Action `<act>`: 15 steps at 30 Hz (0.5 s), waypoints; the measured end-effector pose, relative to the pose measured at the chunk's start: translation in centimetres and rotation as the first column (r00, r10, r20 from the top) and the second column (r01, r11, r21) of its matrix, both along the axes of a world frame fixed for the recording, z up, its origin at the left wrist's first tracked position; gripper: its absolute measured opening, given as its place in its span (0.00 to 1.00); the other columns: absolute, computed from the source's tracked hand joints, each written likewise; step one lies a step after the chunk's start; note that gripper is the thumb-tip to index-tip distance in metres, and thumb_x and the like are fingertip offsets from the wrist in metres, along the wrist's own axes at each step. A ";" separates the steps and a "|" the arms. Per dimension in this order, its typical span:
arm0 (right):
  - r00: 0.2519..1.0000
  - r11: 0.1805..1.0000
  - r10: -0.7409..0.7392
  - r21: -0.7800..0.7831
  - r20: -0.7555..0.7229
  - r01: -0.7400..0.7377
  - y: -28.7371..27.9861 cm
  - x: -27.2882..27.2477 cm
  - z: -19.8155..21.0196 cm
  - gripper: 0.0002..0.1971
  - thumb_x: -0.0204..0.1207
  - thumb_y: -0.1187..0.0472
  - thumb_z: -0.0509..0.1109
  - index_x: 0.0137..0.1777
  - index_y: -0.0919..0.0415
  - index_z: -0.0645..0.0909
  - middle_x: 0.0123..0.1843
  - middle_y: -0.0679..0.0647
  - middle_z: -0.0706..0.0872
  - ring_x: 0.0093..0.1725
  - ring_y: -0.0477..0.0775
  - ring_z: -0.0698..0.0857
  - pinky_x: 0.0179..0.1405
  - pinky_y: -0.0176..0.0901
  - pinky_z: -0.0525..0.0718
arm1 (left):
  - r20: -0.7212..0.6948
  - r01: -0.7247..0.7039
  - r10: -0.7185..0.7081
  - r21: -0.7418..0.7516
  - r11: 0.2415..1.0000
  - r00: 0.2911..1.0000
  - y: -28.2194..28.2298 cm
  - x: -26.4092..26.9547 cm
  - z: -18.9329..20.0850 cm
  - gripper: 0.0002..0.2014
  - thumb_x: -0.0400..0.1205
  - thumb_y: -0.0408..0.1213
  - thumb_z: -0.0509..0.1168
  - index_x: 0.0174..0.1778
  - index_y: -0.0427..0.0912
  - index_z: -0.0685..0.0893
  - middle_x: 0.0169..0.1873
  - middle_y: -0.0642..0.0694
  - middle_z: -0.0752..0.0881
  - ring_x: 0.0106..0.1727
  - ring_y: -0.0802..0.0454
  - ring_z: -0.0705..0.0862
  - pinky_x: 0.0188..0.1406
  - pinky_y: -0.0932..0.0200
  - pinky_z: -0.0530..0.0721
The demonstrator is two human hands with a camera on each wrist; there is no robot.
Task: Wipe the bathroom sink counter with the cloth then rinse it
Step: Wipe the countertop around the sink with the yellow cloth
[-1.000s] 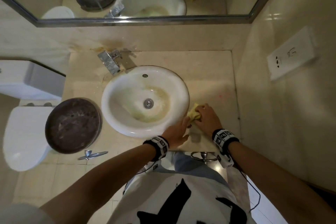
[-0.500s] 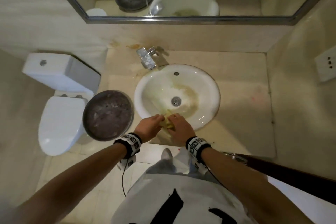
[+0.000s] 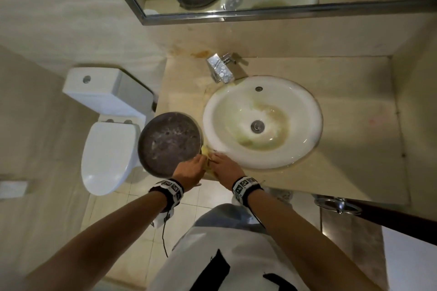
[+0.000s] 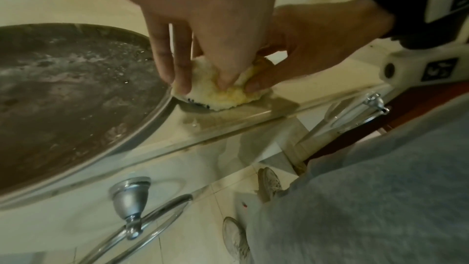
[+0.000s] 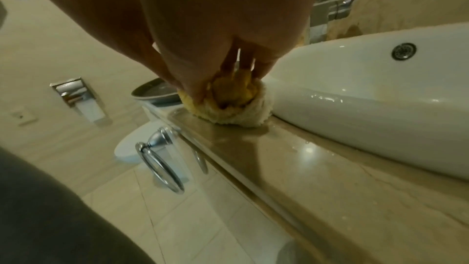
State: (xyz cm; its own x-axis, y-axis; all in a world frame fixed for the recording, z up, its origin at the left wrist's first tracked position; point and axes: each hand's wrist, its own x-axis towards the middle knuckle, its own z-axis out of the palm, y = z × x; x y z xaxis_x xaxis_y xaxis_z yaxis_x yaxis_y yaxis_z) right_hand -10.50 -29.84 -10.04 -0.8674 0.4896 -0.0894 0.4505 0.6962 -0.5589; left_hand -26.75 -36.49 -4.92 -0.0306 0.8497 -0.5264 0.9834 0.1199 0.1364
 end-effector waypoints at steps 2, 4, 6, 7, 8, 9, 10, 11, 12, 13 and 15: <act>0.997 0.998 0.062 -0.011 0.056 -0.061 0.0 0.1 -0.4 0.27 0.80 0.64 0.72 0.80 0.57 0.74 0.81 0.57 0.75 0.80 0.62 0.72 0.82 0.56 0.70 | -0.032 0.074 -0.075 -0.047 0.996 0.997 0.1 0.4 -0.7 0.23 0.78 0.39 0.72 0.65 0.45 0.69 0.61 0.45 0.82 0.51 0.44 0.86 0.45 0.49 0.85; 0.993 0.997 0.079 -0.015 0.085 -0.078 0.1 0.1 -0.9 0.27 0.81 0.63 0.71 0.80 0.57 0.73 0.83 0.57 0.73 0.82 0.62 0.70 0.84 0.55 0.66 | -0.017 0.068 -0.070 -0.077 0.995 0.997 0.6 1.0 -0.8 0.24 0.80 0.36 0.71 0.69 0.41 0.70 0.63 0.43 0.80 0.56 0.42 0.85 0.52 0.48 0.84; 0.990 0.996 0.091 -0.021 0.107 -0.090 0.5 0.1 -1.1 0.28 0.81 0.63 0.71 0.81 0.57 0.73 0.84 0.56 0.71 0.83 0.61 0.68 0.84 0.54 0.64 | -0.003 0.032 -0.033 -0.076 0.997 0.999 1.1 1.3 -1.0 0.28 0.79 0.34 0.71 0.74 0.40 0.69 0.65 0.42 0.79 0.60 0.41 0.84 0.58 0.48 0.84; 0.988 0.995 0.095 -0.020 0.119 -0.094 0.6 0.1 -1.1 0.28 0.81 0.63 0.71 0.81 0.56 0.72 0.84 0.55 0.70 0.84 0.61 0.67 0.84 0.54 0.64 | 0.000 0.024 -0.024 -0.076 0.997 1.000 1.2 1.4 -1.0 0.29 0.79 0.33 0.72 0.75 0.41 0.68 0.66 0.41 0.78 0.61 0.41 0.84 0.59 0.48 0.83; 0.986 0.995 0.101 -0.020 0.134 -0.099 0.6 0.0 -1.0 0.29 0.81 0.63 0.71 0.82 0.56 0.72 0.84 0.55 0.70 0.84 0.60 0.67 0.83 0.53 0.64 | 0.008 0.011 -0.010 -0.077 0.997 1.000 1.1 1.6 -1.1 0.30 0.79 0.32 0.72 0.76 0.41 0.67 0.67 0.41 0.78 0.62 0.41 0.83 0.61 0.48 0.83; 0.983 0.994 0.109 -0.022 0.151 -0.106 0.7 0.0 -0.9 0.29 0.81 0.63 0.72 0.81 0.56 0.72 0.84 0.54 0.71 0.83 0.59 0.68 0.83 0.52 0.64 | 0.021 -0.012 0.014 -0.078 0.997 1.000 1.0 1.7 -1.1 0.31 0.79 0.32 0.72 0.76 0.40 0.67 0.68 0.41 0.77 0.63 0.41 0.83 0.62 0.48 0.82; 0.979 0.993 0.115 -0.024 0.166 -0.112 0.7 0.0 -0.7 0.29 0.80 0.62 0.73 0.81 0.56 0.73 0.83 0.54 0.72 0.83 0.59 0.69 0.83 0.52 0.65 | 0.038 -0.037 0.040 -0.075 0.997 0.999 0.7 1.7 -1.3 0.32 0.79 0.31 0.72 0.77 0.40 0.67 0.68 0.41 0.77 0.63 0.41 0.83 0.62 0.49 0.82; 0.977 0.993 0.117 -0.024 0.177 -0.115 0.7 0.0 -0.6 0.29 0.80 0.62 0.74 0.80 0.55 0.73 0.82 0.53 0.73 0.82 0.58 0.70 0.83 0.52 0.66 | 0.054 -0.055 0.058 -0.065 0.996 0.997 0.5 1.8 -1.4 0.32 0.79 0.30 0.72 0.77 0.40 0.67 0.67 0.41 0.77 0.62 0.41 0.83 0.62 0.49 0.82; 0.974 0.993 0.122 -0.027 0.188 -0.119 0.8 0.0 -0.5 0.29 0.79 0.61 0.75 0.80 0.53 0.74 0.81 0.52 0.74 0.81 0.58 0.71 0.82 0.53 0.67 | 0.062 -0.054 0.056 -0.044 0.998 0.996 0.3 1.9 -1.4 0.31 0.78 0.29 0.72 0.76 0.39 0.68 0.66 0.41 0.78 0.60 0.41 0.84 0.59 0.50 0.82; 0.973 0.992 0.124 -0.028 0.194 -0.121 0.9 0.2 -0.6 0.30 0.78 0.61 0.76 0.79 0.52 0.74 0.80 0.51 0.75 0.79 0.57 0.72 0.82 0.54 0.69 | 0.069 -0.043 0.044 -0.016 0.999 0.997 0.1 2.0 -1.4 0.29 0.77 0.28 0.71 0.75 0.38 0.70 0.63 0.40 0.79 0.56 0.41 0.85 0.55 0.50 0.83; 0.967 0.991 0.136 -0.040 0.216 -0.130 1.1 0.8 -0.7 0.31 0.76 0.62 0.77 0.79 0.51 0.75 0.79 0.51 0.76 0.78 0.57 0.74 0.80 0.54 0.72 | 0.115 -0.038 0.039 -0.009 0.999 0.993 -0.1 2.4 -1.6 0.26 0.72 0.23 0.73 0.68 0.36 0.78 0.54 0.39 0.83 0.43 0.41 0.87 0.41 0.52 0.84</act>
